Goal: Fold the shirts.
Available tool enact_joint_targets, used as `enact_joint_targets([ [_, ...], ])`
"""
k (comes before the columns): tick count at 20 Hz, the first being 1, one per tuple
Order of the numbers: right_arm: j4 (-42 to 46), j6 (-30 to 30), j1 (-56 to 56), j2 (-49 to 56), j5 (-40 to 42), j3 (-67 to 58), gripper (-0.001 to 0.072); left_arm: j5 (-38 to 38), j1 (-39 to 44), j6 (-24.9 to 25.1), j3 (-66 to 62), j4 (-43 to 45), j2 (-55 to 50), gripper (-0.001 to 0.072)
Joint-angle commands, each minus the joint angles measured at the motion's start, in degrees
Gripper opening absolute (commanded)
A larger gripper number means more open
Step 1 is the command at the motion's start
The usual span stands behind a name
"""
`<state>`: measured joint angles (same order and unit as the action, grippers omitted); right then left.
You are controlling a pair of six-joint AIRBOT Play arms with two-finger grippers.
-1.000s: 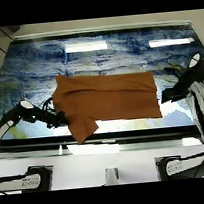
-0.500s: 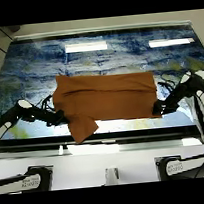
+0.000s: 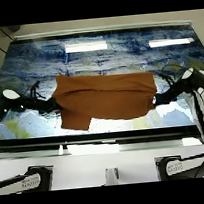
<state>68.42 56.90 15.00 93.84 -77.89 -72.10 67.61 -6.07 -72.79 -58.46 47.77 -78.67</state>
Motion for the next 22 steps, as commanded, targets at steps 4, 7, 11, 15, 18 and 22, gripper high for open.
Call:
enact_joint_targets([
  [4,8.8,5.2,-6.1,4.5,8.0,-22.0,0.0023,0.3,-1.0,-4.7,-24.5,0.4,-11.2,0.0032],
  [7,9.2,9.0,-5.9,11.0,7.6,-27.8,0.0023,2.8,-1.2,-9.7,-37.6,0.4,-23.1,0.0032],
  [11,8.0,10.8,-6.0,15.3,12.9,-29.2,0.0023,5.7,-1.0,-14.6,-49.1,0.4,-36.1,0.0033],
  [15,6.2,11.9,-6.0,18.2,14.4,-29.2,0.0027,4.8,-1.0,-14.5,-51.1,0.2,-40.8,0.0087],
  [18,2.1,6.6,-5.8,17.6,16.6,-29.2,0.0693,5.8,-1.7,-15.5,-52.5,0.2,-40.9,0.0611],
  [22,3.7,8.4,-3.3,16.5,13.2,-29.3,0.0683,10.0,-4.3,-15.4,-59.0,0.0,-39.6,0.0608],
])
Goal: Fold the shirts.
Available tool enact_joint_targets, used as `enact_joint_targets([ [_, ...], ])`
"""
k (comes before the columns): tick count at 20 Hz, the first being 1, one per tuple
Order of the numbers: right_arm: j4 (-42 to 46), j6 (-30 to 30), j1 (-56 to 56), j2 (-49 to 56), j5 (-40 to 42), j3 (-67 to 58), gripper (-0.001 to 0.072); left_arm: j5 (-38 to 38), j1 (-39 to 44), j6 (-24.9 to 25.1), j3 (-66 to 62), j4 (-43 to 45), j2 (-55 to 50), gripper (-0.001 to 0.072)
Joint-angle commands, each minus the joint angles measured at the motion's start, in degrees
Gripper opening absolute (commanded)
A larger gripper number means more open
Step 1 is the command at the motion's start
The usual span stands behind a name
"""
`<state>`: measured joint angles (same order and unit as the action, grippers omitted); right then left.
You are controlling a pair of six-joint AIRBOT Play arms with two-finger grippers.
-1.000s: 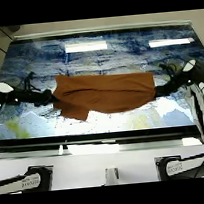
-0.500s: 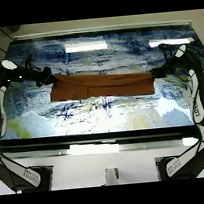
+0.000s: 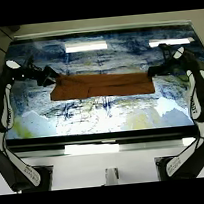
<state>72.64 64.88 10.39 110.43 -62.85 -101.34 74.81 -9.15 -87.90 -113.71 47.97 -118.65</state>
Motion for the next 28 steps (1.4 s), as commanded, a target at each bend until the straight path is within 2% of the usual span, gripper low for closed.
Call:
enact_joint_targets([
  [1,-1.7,0.8,1.9,0.8,-3.5,-0.1,0.0689,2.6,-1.4,0.0,-4.0,-0.5,1.6,0.0608],
  [6,-10.4,1.5,1.5,6.4,-11.5,-0.1,0.0689,2.4,0.1,1.2,-4.0,-0.7,7.7,0.0607],
  [8,-11.7,3.0,1.0,7.6,-12.9,-0.1,0.0646,2.4,1.2,1.2,-4.0,-0.9,9.4,0.0606],
  [9,-11.7,2.9,0.6,7.6,-13.2,-0.1,0.0521,2.5,2.0,1.2,-4.0,-1.4,9.8,0.0602],
  [10,-11.8,2.9,0.0,7.6,-13.4,-0.1,0.02,2.6,2.8,1.2,-4.0,-1.9,9.9,0.0594],
  [11,-12.9,2.9,-0.4,7.3,-13.6,-0.1,0.0029,2.9,3.9,1.2,-3.8,-2.2,9.8,0.0589],
  [12,-15.1,0.8,-0.6,6.6,-13.6,-0.1,0.0025,2.9,5.3,1.3,-3.0,-2.2,9.7,0.0556],
  [13,-17.6,-1.7,-0.7,5.2,-13.6,-0.1,0.0024,2.8,7.2,1.6,-1.7,-2.2,9.7,0.0188],
  [14,-19.2,-3.0,-0.8,3.4,-13.7,-0.1,0.0024,2.2,9.3,4.3,0.0,-2.6,9.7,0.0039],
  [18,-19.5,-4.8,-0.8,-8.9,-17.6,-0.1,0.0024,-2.7,21.1,6.7,9.4,-6.9,9.3,0.0037],
  [22,-18.5,-4.0,-0.8,-22.0,-26.5,-0.1,0.0025,-17.6,31.6,7.3,17.2,-15.1,9.1,0.0036],
  [25,-18.5,-2.4,-0.8,-29.5,-32.7,-0.1,0.0025,-25.6,38.0,7.3,17.7,-24.5,5.9,0.0036],
  [28,-18.1,0.4,-0.8,-35.6,-36.2,-0.1,0.0025,-31.3,44.8,7.4,17.6,-38.5,0.9,0.0036],
])
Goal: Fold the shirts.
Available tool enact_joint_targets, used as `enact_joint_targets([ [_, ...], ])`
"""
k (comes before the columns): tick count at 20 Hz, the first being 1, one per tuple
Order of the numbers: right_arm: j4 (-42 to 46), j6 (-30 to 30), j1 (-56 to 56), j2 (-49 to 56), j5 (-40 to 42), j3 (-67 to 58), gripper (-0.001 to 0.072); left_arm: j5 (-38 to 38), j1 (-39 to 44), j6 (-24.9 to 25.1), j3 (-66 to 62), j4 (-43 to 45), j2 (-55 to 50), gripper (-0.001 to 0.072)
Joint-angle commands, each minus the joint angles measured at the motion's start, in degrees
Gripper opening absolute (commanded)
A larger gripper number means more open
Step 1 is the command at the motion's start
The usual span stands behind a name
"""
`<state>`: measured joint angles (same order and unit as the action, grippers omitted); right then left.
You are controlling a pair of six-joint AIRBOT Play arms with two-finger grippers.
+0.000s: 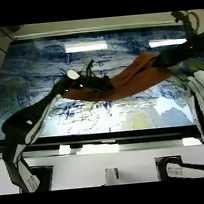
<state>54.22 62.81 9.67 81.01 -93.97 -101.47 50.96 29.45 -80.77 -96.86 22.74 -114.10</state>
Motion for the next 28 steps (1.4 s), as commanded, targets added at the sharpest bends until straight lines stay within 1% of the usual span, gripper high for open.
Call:
enact_joint_targets([
  [1,1.0,3.3,-0.1,-7.5,-5.8,0.0,0.0025,-8.5,8.3,2.0,0.7,-18.5,-5.2,0.0037],
  [2,2.0,3.7,-0.1,-8.5,-6.2,0.0,0.0025,-8.5,10.1,5.4,0.5,-23.7,-6.8,0.0036],
  [3,2.8,3.8,-0.1,-8.8,-6.2,0.0,0.0025,-6.6,10.7,8.6,0.4,-26.7,-7.9,0.0037],
  [5,2.9,3.7,-0.1,-8.3,-4.5,0.0,0.0024,-1.6,8.9,11.7,0.5,-26.1,-8.1,0.0034],
  [6,3.0,3.7,-0.8,-7.7,-2.7,0.0,0.0024,-0.2,6.9,12.8,0.5,-22.5,-6.6,0.0033],
  [7,2.9,3.7,-2.2,-6.8,-0.8,0.0,0.0023,0.3,4.7,12.1,0.5,-15.9,-4.1,0.0032],
  [9,2.9,3.7,-6.8,-4.2,5.0,0.0,0.0024,2.1,-0.8,6.8,0.5,1.0,3.2,0.0032],
  [10,2.9,4.4,-9.3,-2.4,8.4,0.0,0.0024,3.8,-4.3,5.5,0.5,8.7,7.7,0.0032],
  [12,2.7,5.5,-14.2,2.4,14.8,0.0,0.0025,7.1,-11.9,3.8,0.5,19.6,16.4,0.0033],
  [14,0.6,6.3,-18.4,8.7,19.7,0.0,0.0026,9.8,-20.1,3.5,0.5,22.9,24.8,0.0034],
  [16,-4.2,6.7,-21.9,15.1,24.7,0.0,0.0026,11.6,-27.4,3.5,0.5,22.9,32.1,0.0034],
  [19,-12.8,6.6,-26.1,22.9,30.8,0.0,0.0026,12.7,-33.4,3.5,0.5,22.9,40.0,0.0034],
  [20,-15.4,5.8,-27.2,24.7,32.0,0.0,0.0051,13.0,-34.2,3.5,0.5,22.9,41.8,0.0034],
  [21,-16.5,5.4,-27.7,25.8,33.2,0.0,0.0262,13.5,-34.2,3.5,0.5,22.9,42.9,0.0035],
  [22,-16.8,4.9,-27.6,26.1,34.1,0.0,0.0601,14.3,-34.0,3.5,0.5,22.9,43.6,0.0035],
  [23,-16.7,4.0,-26.9,25.6,34.0,0.0,0.0678,15.4,-33.5,3.5,0.5,22.9,44.0,0.0035],
  [25,-13.6,3.2,-24.0,23.1,30.8,0.0,0.0677,17.5,-32.7,3.5,0.5,22.9,44.0,0.0035],
  [26,-9.8,3.2,-21.9,21.4,28.5,0.0,0.0672,18.2,-32.6,3.6,0.5,22.9,44.0,0.0035],
  [28,0.7,3.5,-16.0,17.7,22.1,0.0,0.0665,18.3,-32.5,3.6,0.5,22.9,44.0,0.0035],
])
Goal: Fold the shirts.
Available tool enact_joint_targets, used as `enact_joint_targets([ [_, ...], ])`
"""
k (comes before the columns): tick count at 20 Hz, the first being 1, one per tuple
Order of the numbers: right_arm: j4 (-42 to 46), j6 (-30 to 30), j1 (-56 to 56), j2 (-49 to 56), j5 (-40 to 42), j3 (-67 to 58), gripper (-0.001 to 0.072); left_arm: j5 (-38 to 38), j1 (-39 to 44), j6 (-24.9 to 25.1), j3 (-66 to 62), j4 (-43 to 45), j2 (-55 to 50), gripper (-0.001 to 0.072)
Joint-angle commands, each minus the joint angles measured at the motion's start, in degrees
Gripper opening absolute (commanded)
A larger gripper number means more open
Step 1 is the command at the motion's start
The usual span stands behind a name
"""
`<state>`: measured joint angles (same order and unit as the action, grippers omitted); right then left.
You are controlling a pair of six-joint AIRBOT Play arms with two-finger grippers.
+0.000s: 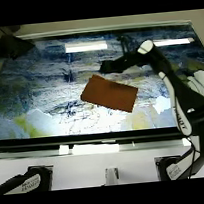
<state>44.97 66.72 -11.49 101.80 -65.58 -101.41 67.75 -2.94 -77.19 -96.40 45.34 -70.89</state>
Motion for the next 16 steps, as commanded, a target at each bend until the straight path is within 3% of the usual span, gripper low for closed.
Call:
enact_joint_targets([
  [1,15.3,-0.1,8.7,-4.3,-11.3,0.0,0.0662,1.6,-0.1,0.0,0.0,0.3,0.8,0.0035],
  [3,22.2,2.4,14.5,-4.6,-21.2,1.4,0.0651,1.6,-0.1,0.0,0.0,0.3,0.8,0.0036],
  [5,22.5,2.4,15.9,-4.6,-23.4,7.2,0.0653,1.6,-0.1,0.0,0.0,0.3,0.8,0.0036],
  [9,21.8,4.6,12.2,-3.8,-13.3,20.6,0.067,2.0,-0.1,0.0,0.0,0.1,0.9,0.0036],
  [15,7.8,3.2,11.9,0.0,-4.2,26.1,0.0649,3.1,-0.1,0.0,0.0,0.1,1.0,0.0036],
  [16,7.2,3.2,11.9,0.1,-3.3,26.1,0.06,3.1,-0.1,0.0,0.0,0.1,1.0,0.0036],
])
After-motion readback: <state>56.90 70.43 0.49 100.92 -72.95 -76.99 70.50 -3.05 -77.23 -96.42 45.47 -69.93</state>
